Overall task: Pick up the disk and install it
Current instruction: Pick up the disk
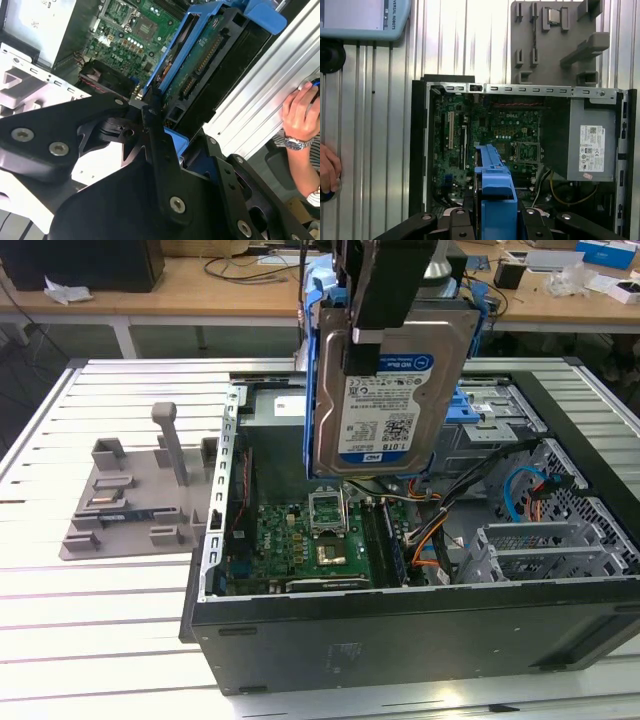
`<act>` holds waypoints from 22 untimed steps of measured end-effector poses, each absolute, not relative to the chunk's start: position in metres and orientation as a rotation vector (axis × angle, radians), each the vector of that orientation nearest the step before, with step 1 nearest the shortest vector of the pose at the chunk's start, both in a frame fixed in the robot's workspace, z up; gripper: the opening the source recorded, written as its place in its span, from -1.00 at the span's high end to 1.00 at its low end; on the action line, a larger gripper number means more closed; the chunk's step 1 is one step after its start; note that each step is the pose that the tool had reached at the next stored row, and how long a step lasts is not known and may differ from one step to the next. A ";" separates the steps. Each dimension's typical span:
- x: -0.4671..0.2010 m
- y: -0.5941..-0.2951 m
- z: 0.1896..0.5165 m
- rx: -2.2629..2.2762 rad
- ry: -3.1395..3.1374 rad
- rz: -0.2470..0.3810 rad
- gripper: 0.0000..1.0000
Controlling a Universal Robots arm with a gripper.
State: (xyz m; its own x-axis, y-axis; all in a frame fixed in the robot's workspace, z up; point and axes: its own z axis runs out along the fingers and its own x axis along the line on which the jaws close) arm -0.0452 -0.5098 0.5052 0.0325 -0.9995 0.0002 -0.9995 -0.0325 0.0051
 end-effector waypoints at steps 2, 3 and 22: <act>-0.041 -0.511 0.505 2.254 -2.182 -0.005 0.26; -0.040 -0.512 0.505 2.254 -2.182 -0.006 0.26; -0.022 -0.559 0.503 2.254 -2.182 -0.006 0.26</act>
